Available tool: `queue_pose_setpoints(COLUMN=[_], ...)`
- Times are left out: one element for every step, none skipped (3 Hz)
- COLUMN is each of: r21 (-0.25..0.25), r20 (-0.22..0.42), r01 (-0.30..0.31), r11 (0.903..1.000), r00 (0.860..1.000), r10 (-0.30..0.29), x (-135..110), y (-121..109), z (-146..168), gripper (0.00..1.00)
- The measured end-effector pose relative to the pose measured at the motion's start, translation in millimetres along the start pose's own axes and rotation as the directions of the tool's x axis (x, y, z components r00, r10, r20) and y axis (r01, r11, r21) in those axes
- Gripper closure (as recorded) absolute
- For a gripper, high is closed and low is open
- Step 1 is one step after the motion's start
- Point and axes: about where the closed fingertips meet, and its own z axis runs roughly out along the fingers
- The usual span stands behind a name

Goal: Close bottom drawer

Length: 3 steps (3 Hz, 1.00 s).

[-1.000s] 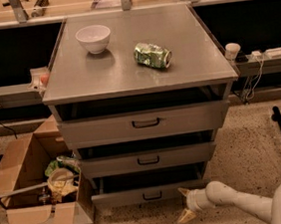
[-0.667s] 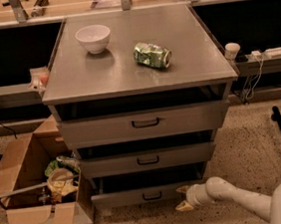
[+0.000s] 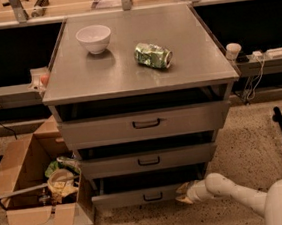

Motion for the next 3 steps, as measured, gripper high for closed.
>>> queue_pose_setpoints(r21=[0.000, 0.000, 0.000], r20=[0.000, 0.000, 0.000], r01=[0.000, 0.000, 0.000], r11=[1.0000, 1.0000, 1.0000], r00=[1.000, 1.000, 1.000], r10=[0.000, 0.000, 0.000], x=[0.0, 0.0, 0.0], y=[0.0, 0.1, 0.1], z=[0.0, 0.1, 0.1], gripper=[0.29, 0.06, 0.00])
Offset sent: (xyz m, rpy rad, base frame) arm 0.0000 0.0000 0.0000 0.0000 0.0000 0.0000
